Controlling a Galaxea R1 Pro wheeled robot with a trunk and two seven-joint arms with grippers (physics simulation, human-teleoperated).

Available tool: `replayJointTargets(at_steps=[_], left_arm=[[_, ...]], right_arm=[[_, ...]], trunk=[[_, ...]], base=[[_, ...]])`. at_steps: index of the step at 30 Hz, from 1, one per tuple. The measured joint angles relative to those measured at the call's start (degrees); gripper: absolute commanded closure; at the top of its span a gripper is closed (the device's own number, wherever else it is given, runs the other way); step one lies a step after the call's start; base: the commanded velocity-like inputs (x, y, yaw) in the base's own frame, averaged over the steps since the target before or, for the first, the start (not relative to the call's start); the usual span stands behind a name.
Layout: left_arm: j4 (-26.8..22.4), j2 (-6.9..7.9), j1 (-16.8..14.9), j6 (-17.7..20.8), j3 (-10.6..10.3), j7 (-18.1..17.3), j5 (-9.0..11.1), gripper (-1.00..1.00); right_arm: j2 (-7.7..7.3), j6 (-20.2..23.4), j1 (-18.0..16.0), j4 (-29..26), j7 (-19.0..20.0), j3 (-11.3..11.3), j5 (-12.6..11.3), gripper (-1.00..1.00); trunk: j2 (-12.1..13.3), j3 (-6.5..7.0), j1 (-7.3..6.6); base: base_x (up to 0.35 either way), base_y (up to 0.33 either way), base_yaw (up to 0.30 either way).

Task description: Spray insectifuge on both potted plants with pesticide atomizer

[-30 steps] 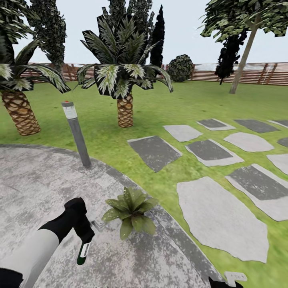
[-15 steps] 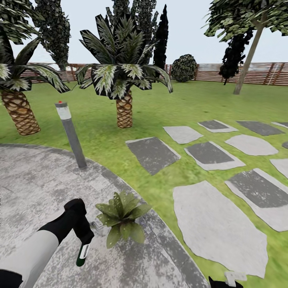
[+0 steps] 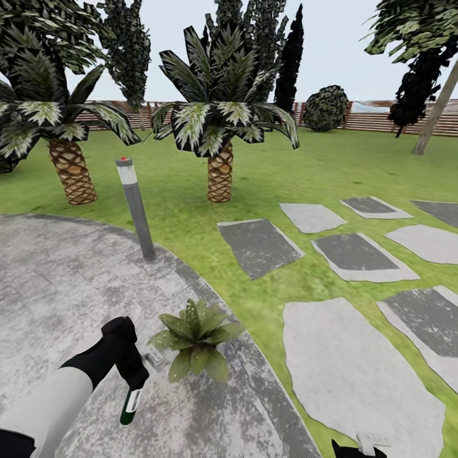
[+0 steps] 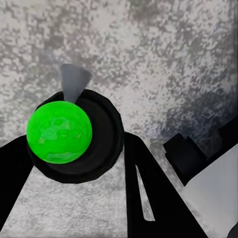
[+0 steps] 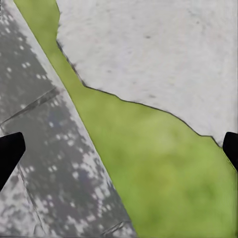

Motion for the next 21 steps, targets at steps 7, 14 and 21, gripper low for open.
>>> replayJointTargets(at_steps=[7, 14, 21], left_arm=[[0.07, 0.02, 0.09, -0.05, -0.12, 0.22, 0.00, 1.00], [0.55, 0.90, 0.23, -0.08, 0.02, 0.49, -0.22, 1.00], [0.85, 2.23, 0.34, -0.03, -0.03, 3.39, 0.09, 1.00]], right_arm=[[0.00, 0.00, 0.00, 0.00, 0.00, 0.00, -0.02, -1.00], [-0.17, 0.02, 0.02, 0.36, 0.09, 0.07, 0.08, -1.00], [-0.04, 0.03, 0.02, 0.25, 0.12, 0.08, 0.06, -1.00]], trunk=[[0.00, 0.00, 0.00], [0.00, 0.00, -0.01], [0.00, 0.00, -0.02]], base=[[-0.191, -0.234, 0.277], [-0.105, -0.114, 0.057], [-0.002, -0.003, 0.000]])
